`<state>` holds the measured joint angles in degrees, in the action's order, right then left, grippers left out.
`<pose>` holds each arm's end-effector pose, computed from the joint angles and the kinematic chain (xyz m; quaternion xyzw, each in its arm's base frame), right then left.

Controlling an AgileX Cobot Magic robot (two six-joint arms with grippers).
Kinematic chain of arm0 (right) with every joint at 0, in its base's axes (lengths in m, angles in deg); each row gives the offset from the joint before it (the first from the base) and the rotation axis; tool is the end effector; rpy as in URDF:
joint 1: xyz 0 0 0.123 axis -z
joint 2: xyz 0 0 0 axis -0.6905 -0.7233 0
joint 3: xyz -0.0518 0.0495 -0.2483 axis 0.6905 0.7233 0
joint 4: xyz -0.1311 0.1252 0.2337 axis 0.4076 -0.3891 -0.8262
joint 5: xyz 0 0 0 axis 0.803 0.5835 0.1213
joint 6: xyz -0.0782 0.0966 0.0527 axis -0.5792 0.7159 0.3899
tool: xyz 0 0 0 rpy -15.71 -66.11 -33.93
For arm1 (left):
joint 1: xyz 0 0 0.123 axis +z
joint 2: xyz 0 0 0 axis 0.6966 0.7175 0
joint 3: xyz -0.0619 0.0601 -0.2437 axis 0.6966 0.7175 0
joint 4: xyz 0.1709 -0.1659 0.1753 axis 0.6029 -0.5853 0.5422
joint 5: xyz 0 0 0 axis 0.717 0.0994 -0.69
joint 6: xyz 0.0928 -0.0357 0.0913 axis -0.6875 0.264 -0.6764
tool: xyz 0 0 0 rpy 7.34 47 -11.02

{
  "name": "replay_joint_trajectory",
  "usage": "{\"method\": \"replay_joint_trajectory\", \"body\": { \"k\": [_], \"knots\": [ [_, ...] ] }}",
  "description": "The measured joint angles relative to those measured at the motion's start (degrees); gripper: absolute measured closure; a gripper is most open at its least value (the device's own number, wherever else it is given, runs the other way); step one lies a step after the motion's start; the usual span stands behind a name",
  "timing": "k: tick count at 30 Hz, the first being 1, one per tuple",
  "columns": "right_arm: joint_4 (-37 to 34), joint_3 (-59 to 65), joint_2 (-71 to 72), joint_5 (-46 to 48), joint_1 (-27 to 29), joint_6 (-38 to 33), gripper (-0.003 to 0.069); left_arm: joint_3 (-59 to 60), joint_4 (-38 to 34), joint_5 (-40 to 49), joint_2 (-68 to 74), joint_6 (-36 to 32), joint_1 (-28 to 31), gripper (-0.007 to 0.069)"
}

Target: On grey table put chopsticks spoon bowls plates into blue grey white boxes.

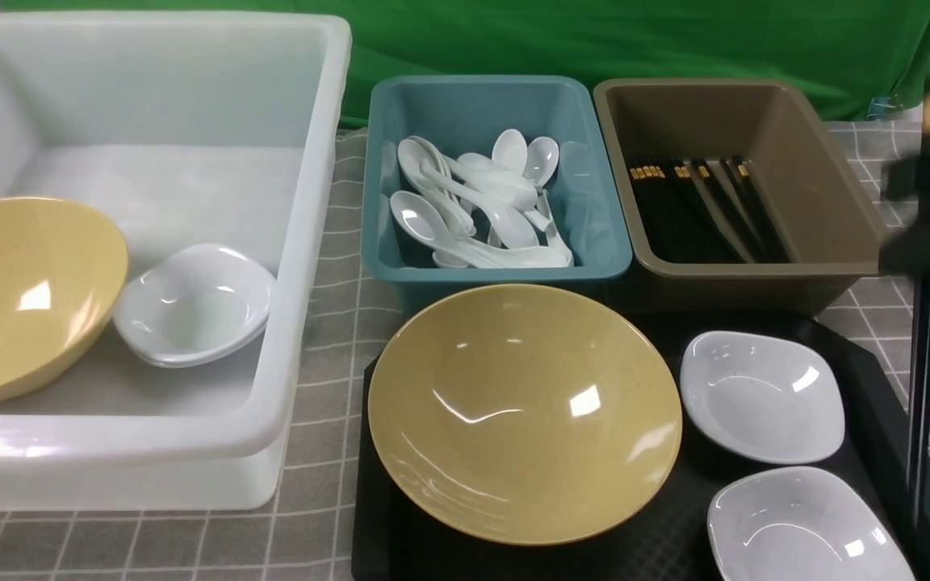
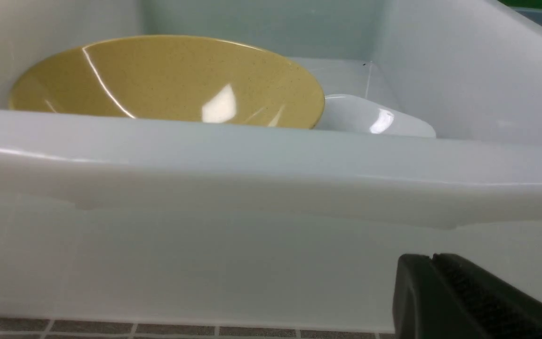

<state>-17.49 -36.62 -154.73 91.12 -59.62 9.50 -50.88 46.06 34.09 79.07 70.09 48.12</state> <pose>0.3182 0.1015 0.3223 0.0754 0.9409 0.1520 0.2933 0.1704 0.0068 0.1832 -0.0318 0.7577 -0.0066 0.6518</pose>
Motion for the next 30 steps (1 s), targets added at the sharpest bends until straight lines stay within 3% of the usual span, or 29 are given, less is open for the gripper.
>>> {"method": "replay_joint_trajectory", "body": {
  "k": [4,9,16,18,25,28,30],
  "knots": [
    [0.6,-14.4,-13.9,-10.6,3.1,-11.1,0.057,0.0,0.0,0.0,0.0,0.0,0.0,0.0606],
    [1.0,-22.3,-27.3,-25.2,3.8,-21.6,0.057,0.0,0.0,0.0,0.0,0.0,0.0,0.0606],
    [1.1,-25.1,-41.9,-39.9,3.8,-25.5,0.0555,0.0,0.0,0.0,0.0,0.1,0.0,0.0606],
    [1.1,-25.1,-43.1,-40.1,3.8,-25.6,0.0546,0.0,0.0,0.0,0.0,0.1,0.0,0.0606],
    [1.2,-25.2,-46.0,-36.2,3.8,-25.0,0.041,0.0,0.0,0.0,0.0,0.1,0.0,0.0606],
    [1.2,-26.0,-45.3,-31.7,3.8,-24.9,0.0405,0.0,0.0,0.0,0.0,0.1,0.0,0.0606],
    [1.2,-28.1,-42.7,-22.4,3.8,-24.9,0.0456,0.0,0.0,0.0,0.0,0.1,0.0,0.0606]
  ]
}}
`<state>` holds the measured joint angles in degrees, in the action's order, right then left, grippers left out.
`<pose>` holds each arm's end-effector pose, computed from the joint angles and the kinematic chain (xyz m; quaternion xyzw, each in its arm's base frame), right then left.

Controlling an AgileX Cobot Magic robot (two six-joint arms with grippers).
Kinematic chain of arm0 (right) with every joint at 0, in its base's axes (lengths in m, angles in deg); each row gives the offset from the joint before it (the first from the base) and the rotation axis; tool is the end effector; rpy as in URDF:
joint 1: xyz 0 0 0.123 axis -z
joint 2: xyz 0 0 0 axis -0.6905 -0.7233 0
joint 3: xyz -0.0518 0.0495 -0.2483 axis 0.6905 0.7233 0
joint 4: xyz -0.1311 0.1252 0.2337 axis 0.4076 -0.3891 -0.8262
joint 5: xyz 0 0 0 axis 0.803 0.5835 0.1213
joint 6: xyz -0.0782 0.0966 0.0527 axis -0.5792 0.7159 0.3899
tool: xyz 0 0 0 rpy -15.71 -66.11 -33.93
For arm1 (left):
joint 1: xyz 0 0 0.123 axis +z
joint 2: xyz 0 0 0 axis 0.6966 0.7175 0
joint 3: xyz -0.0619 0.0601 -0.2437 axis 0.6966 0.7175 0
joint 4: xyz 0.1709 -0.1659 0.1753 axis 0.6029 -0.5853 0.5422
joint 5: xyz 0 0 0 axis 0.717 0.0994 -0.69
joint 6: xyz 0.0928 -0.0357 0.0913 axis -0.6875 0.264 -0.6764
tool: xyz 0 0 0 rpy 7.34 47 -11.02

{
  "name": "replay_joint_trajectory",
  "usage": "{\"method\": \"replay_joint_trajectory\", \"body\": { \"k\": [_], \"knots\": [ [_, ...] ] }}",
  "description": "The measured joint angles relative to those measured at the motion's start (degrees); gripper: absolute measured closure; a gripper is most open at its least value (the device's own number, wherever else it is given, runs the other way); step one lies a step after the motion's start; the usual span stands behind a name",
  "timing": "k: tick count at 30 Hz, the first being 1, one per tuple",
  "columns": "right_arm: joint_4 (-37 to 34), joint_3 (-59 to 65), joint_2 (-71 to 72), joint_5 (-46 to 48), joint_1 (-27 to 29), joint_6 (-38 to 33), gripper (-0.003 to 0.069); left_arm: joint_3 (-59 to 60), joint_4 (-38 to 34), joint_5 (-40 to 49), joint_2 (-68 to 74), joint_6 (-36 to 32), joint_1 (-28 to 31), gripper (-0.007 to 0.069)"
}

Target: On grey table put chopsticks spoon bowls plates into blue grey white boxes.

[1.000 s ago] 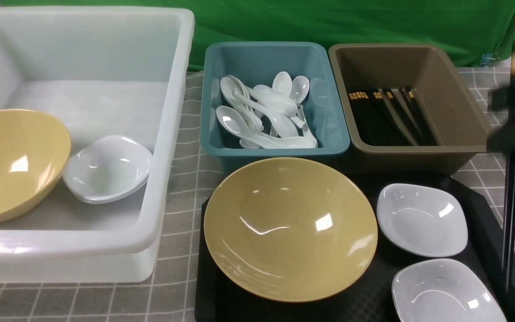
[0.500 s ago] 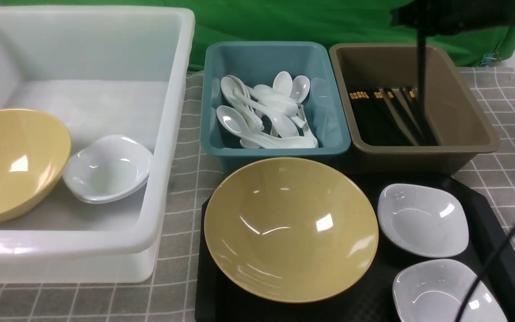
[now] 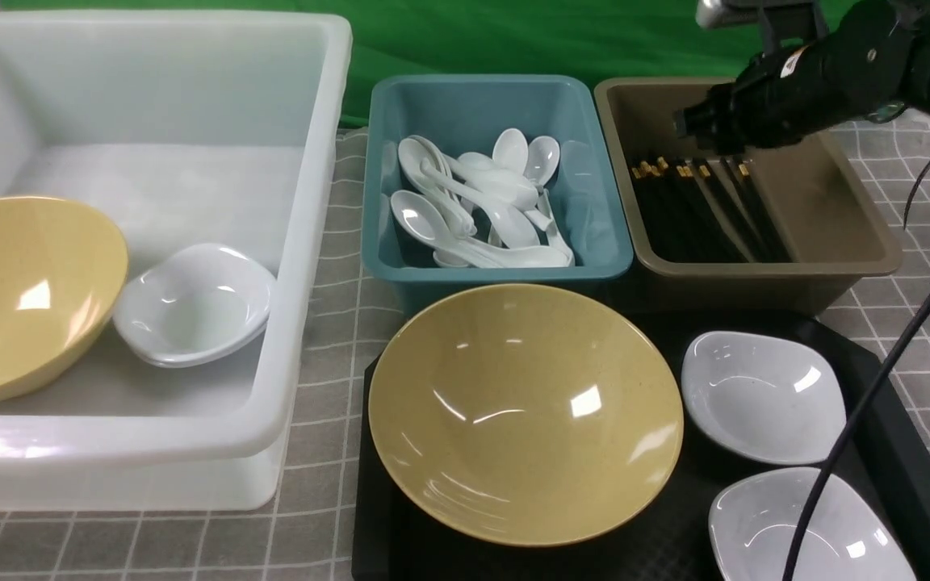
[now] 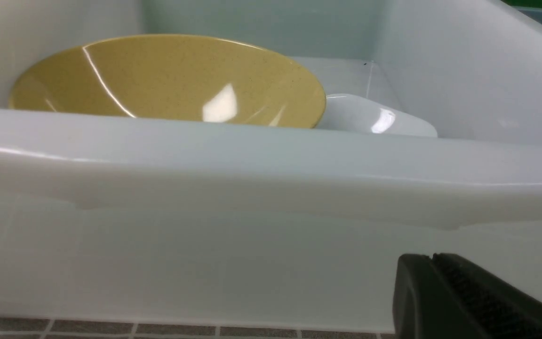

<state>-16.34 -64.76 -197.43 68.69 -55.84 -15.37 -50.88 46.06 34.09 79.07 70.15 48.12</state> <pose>0.5216 0.1180 0.2199 -0.0875 0.9155 0.0672 0.3869 0.1704 0.0068 0.1832 -0.0322 0.7577 -0.0069 0.6518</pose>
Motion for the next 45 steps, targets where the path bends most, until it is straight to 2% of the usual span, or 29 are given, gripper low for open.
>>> {"method": "replay_joint_trajectory", "body": {
  "k": [1,3,4,6,7,10,20,25,28,29,32,33,37,40,45],
  "knots": [
    [0.0,-1.2,1.4,4.5,0.0,-0.1,0.0499,0.0,0.0,0.0,0.0,0.0,0.0,0.0606],
    [0.0,-2.3,3.2,8.9,0.0,-0.4,0.054,0.0,0.0,0.0,0.0,0.0,0.0,0.0606],
    [0.0,-3.3,6.3,14.9,0.0,-1.7,0.0603,0.0,0.0,0.0,0.0,0.0,0.0,0.0606],
    [-0.1,-3.8,8.1,17.8,0.0,-2.4,0.0627,0.0,0.0,0.0,0.0,0.0,0.0,0.0606],
    [-0.1,-4.0,11.9,23.6,0.0,-4.1,0.0641,0.0,0.0,0.0,0.0,0.0,0.0,0.0606],
    [-0.1,-3.2,20.1,31.5,0.0,-5.7,0.0649,0.0,0.0,0.0,0.0,0.0,0.0,0.0606],
    [-0.1,13.9,47.1,33.8,0.0,-5.9,0.065,0.0,0.0,0.0,0.0,-0.1,0.0,0.0606],
    [-0.1,30.4,63.6,33.6,0.0,-5.9,0.0647,0.0,0.0,0.0,0.0,-0.1,0.0,0.0606],
    [-0.1,42.0,77.4,30.0,0.0,-5.9,0.0644,0.0,-0.4,-0.4,0.0,0.1,0.0,0.0606],
    [-0.1,42.8,77.4,29.5,0.0,-5.9,0.0643,0.0,-0.9,-0.6,0.0,0.4,0.0,0.0606],
    [-0.1,54.1,90.6,20.9,0.0,-5.9,0.064,0.0,-13.7,-3.1,0.0,7.5,0.0,0.0606],
    [-0.3,58.3,95.5,17.2,0.0,-5.9,0.064,0.0,-21.4,-4.1,0.0,12.3,0.0,0.0606],
    [-1.0,65.8,104.3,11.7,0.0,-5.7,0.0639,0.0,-40.1,-7.8,0.0,21.0,0.0,0.0606],
    [-1.2,68.2,107.0,10.8,0.0,-5.2,0.0639,0.0,-44.7,-11.7,0.0,23.2,0.0,0.0606],
    [-1.2,68.9,107.2,10.1,0.0,-4.8,0.0639,-0.1,-45.4,-19.4,0.0,25.9,0.0,0.0606]
  ]
}}
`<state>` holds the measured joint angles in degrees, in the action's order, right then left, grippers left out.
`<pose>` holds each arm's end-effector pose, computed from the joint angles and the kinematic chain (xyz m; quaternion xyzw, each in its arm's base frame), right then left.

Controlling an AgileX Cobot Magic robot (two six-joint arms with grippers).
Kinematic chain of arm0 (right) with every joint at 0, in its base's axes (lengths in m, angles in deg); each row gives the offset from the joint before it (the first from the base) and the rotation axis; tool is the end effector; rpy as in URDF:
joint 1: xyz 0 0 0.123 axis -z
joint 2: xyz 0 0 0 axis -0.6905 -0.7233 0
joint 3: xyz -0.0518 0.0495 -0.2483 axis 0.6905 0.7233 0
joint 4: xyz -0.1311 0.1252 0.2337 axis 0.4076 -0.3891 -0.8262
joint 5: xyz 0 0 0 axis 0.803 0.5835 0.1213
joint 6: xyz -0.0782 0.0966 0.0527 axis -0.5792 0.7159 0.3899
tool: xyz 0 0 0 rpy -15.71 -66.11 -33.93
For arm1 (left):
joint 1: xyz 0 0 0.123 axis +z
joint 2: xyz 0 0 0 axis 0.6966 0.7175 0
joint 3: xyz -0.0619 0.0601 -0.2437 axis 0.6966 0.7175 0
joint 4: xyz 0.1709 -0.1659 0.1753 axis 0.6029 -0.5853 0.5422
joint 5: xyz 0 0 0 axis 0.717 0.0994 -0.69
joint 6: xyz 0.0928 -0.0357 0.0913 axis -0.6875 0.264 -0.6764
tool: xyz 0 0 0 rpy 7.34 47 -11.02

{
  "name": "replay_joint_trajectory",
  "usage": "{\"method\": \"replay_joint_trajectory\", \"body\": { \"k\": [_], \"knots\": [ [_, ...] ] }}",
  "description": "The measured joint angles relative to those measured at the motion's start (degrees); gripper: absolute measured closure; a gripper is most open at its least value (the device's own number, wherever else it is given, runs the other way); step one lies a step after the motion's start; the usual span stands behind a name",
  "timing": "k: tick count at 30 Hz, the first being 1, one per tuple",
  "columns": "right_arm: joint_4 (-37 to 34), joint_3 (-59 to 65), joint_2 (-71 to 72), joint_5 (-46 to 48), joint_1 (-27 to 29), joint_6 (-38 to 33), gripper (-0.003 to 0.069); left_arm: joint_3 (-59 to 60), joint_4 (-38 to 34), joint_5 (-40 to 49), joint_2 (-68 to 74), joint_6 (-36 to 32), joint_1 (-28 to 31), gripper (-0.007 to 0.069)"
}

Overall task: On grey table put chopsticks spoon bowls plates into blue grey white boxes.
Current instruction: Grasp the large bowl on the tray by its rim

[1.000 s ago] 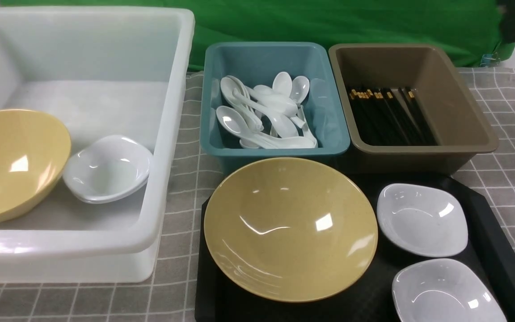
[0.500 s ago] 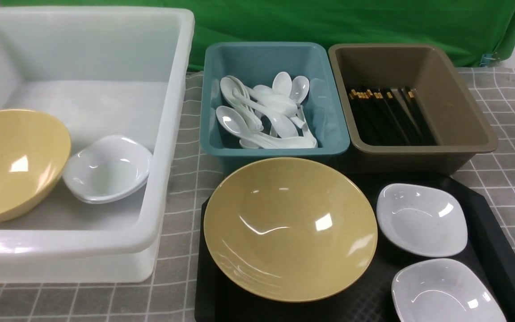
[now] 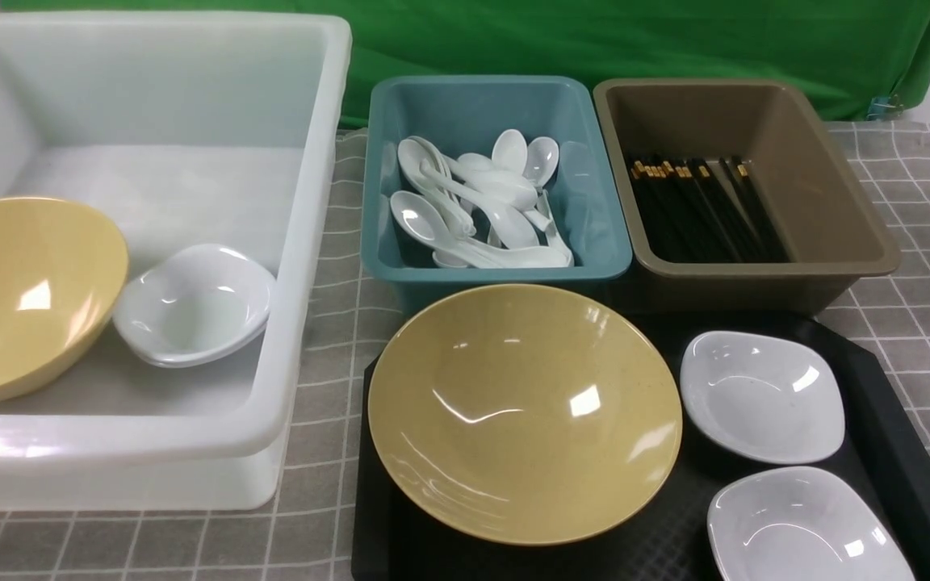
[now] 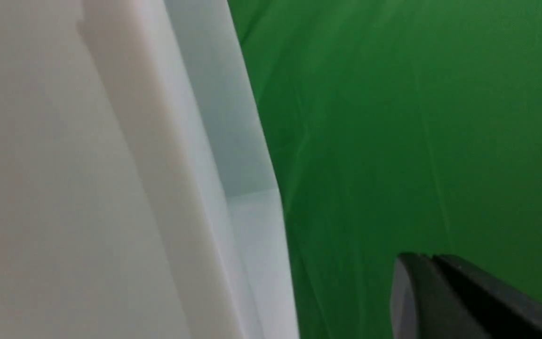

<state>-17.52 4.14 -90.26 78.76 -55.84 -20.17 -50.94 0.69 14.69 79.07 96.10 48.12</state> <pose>0.1240 0.0355 0.3224 -0.1185 0.7872 0.0777 0.6002 0.1690 0.0231 0.2229 -0.4371 0.4880 -0.4114 0.6337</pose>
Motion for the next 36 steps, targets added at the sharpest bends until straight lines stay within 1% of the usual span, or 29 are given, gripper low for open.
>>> {"method": "replay_joint_trajectory", "body": {
  "k": [1,3,5,6,7,8,9,10,11,12,13,14,16,17,18,19,20,21,22,23,25,26,27,28,29,30,32,34,36],
  "knots": [
    [0.0,0.0,0.0,-0.5,0.0,0.0,0.0639,-0.5,1.0,0.1,0.0,0.5,0.0,0.0606],
    [0.0,0.0,0.2,-1.5,0.0,0.0,0.0639,-4.7,7.3,2.8,-0.1,1.2,0.0,0.0606],
    [0.0,0.0,0.2,-2.3,0.0,0.0,0.0639,-11.6,15.1,7.4,0.5,1.2,0.0,0.0606],
    [0.0,0.0,0.2,-2.6,0.0,0.0,0.0639,-17.0,20.0,11.4,1.9,1.2,0.0,0.0606],
    [0.0,0.0,0.2,-3.0,0.0,0.0,0.0639,-21.8,23.3,15.4,4.1,0.9,0.0,0.0606],
    [0.0,0.0,0.2,-3.1,0.0,0.0,0.0639,-22.8,23.9,16.3,5.2,0.7,0.0,0.0606],
    [0.0,0.0,0.0,-4.0,0.0,0.0,0.0639,-30.5,27.0,24.3,10.8,-2.2,0.0,0.0606],
    [0.0,0.0,-0.2,-4.4,0.0,0.0,0.0639,-35.2,27.6,29.9,15.1,-5.5,0.0,0.0606],
    [0.0,0.0,-0.3,-4.4,0.0,0.0,0.0639,-37.1,27.6,32.2,17.0,-7.0,0.0,0.0606],
    [0.0,0.0,-0.4,-4.6,0.0,0.0,0.0639,-44.8,26.5,43.3,24.8,-14.7,0.0,0.0606],
    [0.0,0.0,-0.4,-4.6,0.0,0.0,0.0639,-48.7,25.0,49.5,29.9,-19.1,0.0,0.0606],
    [0.0,0.0,-0.4,-4.6,0.0,0.0,0.0638,-49.4,24.6,50.7,32.0,-19.8,0.0,0.0606],
    [0.0,0.0,-0.4,-4.6,0.0,0.0,0.0636,-55.0,20.9,60.9,41.5,-27.6,0.0,0.0606],
    [0.0,0.0,-0.4,-4.6,0.0,0.0,0.0634,-58.8,17.2,67.1,48.6,-33.3,0.0,0.0606],
    [0.0,0.0,-0.4,-4.6,0.0,0.0,0.0633,-60.2,14.3,70.5,53.2,-35.6,0.0,0.0606],
    [0.0,0.0,-0.4,-4.6,0.0,0.0,0.0632,-60.6,13.6,71.0,54.1,-36.1,0.0,0.0606],
    [0.0,0.0,-0.4,-4.6,0.0,0.0,0.0629,-62.6,9.1,73.5,60.8,-39.1,-0.5,0.0606],
    [0.0,0.0,-0.4,-4.6,0.0,0.0,0.0628,-63.5,7.5,73.9,64.3,-40.1,-1.4,0.0606],
    [0.0,0.0,-0.4,-4.6,0.0,0.0,0.0627,-64.3,7.1,74.0,66.7,-40.7,-2.4,0.0606],
    [0.0,0.0,-0.4,-4.6,0.0,0.0,0.0626,-65.8,7.7,74.2,70.3,-40.7,-4.6,0.0606],
    [-0.1,0.0,-0.4,-4.6,0.1,0.0,0.0625,-67.4,9.8,74.3,73.0,-39.4,-8.0,0.0606],
    [-0.1,0.0,-0.4,-4.6,0.0,0.0,0.0624,-68.6,12.1,74.3,74.6,-38.0,-9.6,0.0606],
    [-0.1,0.0,-0.4,-4.6,0.0,0.0,0.0623,-71.6,18.7,74.3,77.9,-34.2,-15.1,0.0603],
    [-0.1,0.0,-0.4,-4.6,0.0,0.0,0.0622,-73.5,21.8,74.3,79.4,-32.2,-17.3,0.0601],
    [-0.1,0.0,-0.4,-4.6,0.0,0.0,0.0622,-73.5,22.7,74.3,79.8,-31.7,-17.8,0.0599],
    [-0.1,0.0,-0.4,-4.6,0.0,0.0,0.0621,-76.1,28.1,74.3,82.6,-28.4,-21.2,0.0592],
    [-0.1,0.0,-0.4,-4.6,0.0,0.0,0.0618,-80.0,34.4,74.2,86.2,-24.7,-24.8,0.0575],
    [-0.1,0.0,-0.4,-4.6,0.0,0.0,0.0618,-83.6,38.7,73.9,90.9,-23.0,-27.9,0.0544],
    [-0.1,0.0,-0.4,-4.6,0.0,0.0,0.0617,-86.7,41.2,73.7,94.6,-22.6,-29.4,0.0514]
  ]
}}
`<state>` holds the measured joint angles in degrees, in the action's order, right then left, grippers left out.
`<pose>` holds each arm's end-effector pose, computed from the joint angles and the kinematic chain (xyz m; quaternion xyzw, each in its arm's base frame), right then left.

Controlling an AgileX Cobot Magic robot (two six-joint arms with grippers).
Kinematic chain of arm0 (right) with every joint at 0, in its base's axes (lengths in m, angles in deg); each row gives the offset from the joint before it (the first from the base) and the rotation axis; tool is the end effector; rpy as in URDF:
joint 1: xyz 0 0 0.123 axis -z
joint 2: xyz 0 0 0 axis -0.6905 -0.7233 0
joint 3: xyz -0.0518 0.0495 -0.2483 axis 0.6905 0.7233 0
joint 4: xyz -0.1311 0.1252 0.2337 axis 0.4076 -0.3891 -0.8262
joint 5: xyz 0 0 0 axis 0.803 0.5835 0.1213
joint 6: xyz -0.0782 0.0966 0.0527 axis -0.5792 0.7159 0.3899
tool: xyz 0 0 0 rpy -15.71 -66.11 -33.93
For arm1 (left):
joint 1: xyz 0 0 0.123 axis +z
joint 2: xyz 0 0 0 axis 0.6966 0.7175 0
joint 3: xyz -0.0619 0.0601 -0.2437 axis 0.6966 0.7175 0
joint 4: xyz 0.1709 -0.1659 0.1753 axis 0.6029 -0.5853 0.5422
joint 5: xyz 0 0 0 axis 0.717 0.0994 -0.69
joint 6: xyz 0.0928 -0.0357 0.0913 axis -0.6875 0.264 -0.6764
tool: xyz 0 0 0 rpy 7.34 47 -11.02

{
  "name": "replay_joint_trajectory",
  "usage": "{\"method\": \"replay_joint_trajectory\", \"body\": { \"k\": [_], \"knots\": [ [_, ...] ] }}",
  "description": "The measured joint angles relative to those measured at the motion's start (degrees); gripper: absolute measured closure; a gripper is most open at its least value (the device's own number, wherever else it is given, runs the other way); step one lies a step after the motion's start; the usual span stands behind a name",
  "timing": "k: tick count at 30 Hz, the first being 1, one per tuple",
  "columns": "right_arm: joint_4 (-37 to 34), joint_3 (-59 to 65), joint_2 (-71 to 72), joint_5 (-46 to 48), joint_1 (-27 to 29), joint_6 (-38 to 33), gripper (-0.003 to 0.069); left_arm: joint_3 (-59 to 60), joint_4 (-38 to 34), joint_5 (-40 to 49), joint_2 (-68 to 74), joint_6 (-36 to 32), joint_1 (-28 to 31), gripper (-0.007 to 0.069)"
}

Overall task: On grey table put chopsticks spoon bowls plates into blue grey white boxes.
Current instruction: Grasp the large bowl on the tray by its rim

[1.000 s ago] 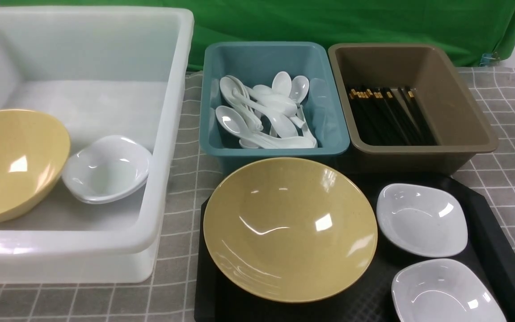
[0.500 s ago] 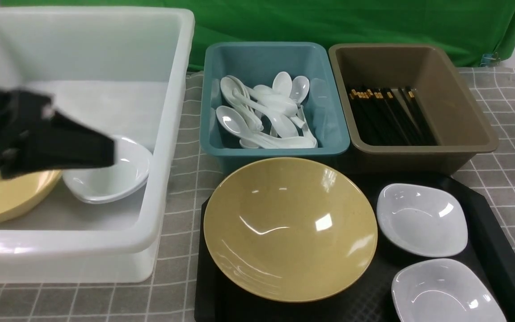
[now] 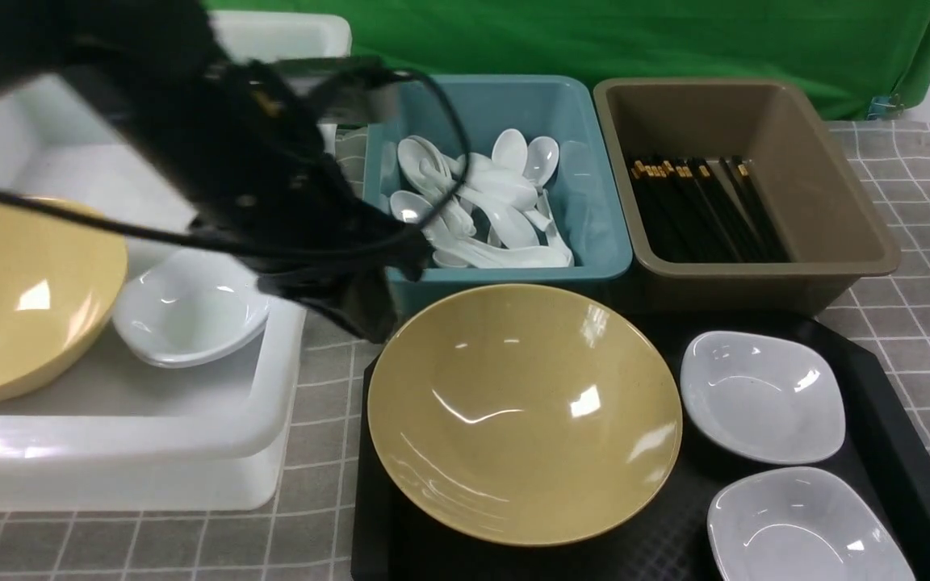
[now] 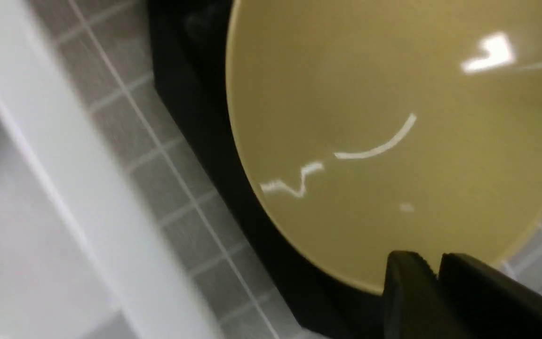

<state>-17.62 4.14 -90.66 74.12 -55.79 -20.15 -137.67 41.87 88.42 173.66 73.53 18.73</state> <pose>0.1281 0.0357 0.3321 -0.1124 0.7650 0.0797 0.6292 0.3478 -0.1972 0.2524 0.2140 0.9562 -0.1433 0.1390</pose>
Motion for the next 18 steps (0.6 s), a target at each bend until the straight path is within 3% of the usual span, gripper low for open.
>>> {"method": "replay_joint_trajectory", "body": {
  "k": [11,18],
  "knots": [
    [0.0,0.0,0.0,0.0,0.0,0.0,0.0608,-8.1,7.8,-5.3,14.3,0.0,-1.4,0.025],
    [0.0,0.0,0.0,0.3,0.0,0.0,0.0607,-8.3,9.1,-8.4,17.4,-0.1,-1.4,0.0218]
  ]
}}
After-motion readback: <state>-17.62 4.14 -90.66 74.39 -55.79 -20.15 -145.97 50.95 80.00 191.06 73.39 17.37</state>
